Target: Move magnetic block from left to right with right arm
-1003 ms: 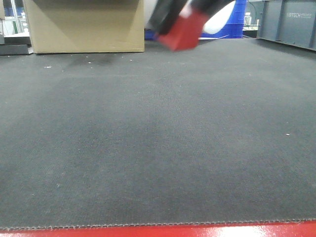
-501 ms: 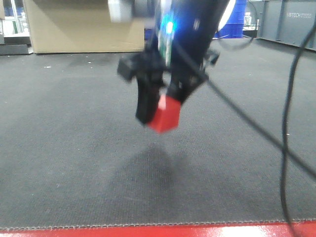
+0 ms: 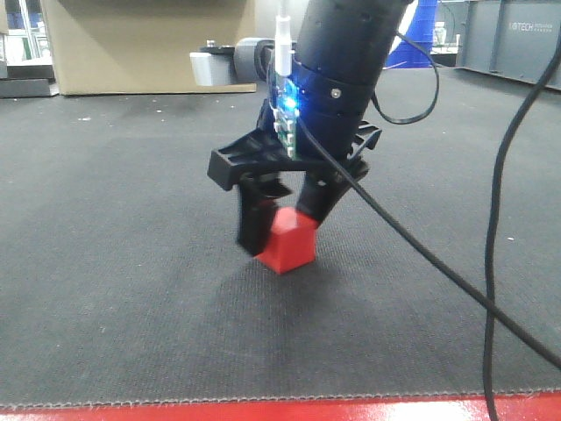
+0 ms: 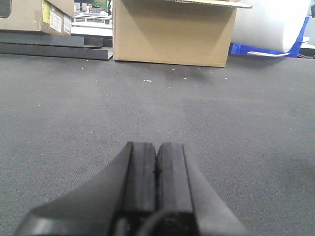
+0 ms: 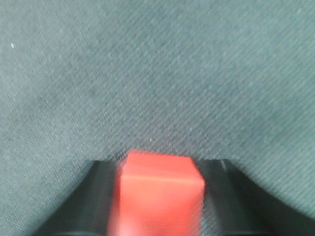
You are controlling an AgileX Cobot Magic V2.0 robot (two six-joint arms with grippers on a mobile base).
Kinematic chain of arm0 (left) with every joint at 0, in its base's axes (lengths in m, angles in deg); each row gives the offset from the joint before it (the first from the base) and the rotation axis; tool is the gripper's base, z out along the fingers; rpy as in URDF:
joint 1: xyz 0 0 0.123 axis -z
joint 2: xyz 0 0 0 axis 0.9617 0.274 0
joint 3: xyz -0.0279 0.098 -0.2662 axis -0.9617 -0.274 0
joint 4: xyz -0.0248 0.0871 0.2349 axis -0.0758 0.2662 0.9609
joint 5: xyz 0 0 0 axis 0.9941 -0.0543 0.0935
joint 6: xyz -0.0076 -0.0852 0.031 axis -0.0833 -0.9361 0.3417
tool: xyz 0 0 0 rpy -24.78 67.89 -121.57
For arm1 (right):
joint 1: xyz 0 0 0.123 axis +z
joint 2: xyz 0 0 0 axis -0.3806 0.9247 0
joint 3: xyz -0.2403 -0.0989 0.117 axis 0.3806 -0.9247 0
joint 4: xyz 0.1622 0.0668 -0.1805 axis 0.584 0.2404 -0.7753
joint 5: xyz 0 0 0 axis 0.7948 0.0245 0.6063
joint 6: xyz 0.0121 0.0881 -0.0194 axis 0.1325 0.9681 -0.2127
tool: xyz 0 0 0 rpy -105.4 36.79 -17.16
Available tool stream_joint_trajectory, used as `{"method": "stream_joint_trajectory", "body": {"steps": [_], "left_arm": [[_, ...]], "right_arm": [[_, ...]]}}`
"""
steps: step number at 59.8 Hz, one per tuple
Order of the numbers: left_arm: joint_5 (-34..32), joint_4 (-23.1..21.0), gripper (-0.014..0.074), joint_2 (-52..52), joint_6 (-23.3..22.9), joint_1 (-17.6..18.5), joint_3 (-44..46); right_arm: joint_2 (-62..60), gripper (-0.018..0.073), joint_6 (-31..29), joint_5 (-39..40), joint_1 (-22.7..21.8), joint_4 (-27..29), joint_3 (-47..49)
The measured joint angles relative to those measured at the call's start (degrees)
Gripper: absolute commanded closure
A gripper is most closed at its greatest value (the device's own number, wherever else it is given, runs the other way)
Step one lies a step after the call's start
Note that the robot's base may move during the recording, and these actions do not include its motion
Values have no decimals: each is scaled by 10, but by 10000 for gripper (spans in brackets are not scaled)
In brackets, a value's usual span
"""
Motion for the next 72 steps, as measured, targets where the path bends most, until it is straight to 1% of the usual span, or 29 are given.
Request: {"method": "stream_joint_trajectory", "body": {"steps": [14, 18, 25, 27, 31, 35, 40, 46, 62, 72], "left_arm": [[0, 0, 713, 0, 0, 0, 0], [0, 0, 713, 0, 0, 0, 0], [0, 0, 713, 0, 0, 0, 0], [0, 0, 713, 0, 0, 0, 0], [0, 0, 713, 0, 0, 0, 0], [0, 0, 713, 0, 0, 0, 0], [0, 0, 713, 0, 0, 0, 0], [0, 0, 713, 0, 0, 0, 0], [0, 0, 713, 0, 0, 0, 0], [0, 0, 713, 0, 0, 0, 0]], "right_arm": [[-19, -55, 1, -12, 0, -1, 14], [-39, -15, 8, -15, -1, -1, 14], [-85, 143, 15, -16, -6, 0, 13], [-108, 223, 18, -16, -10, 1, 9], [-146, 339, 20, -16, -14, 2, -3], [-188, 431, 20, -14, -19, 2, -26], [-245, 501, 21, 0, -20, 2, -72], [-325, 498, 21, 33, -20, 3, -136], [-548, 498, 21, 134, -20, 3, -345], [-690, 498, 21, 176, -20, 3, -442]]}}
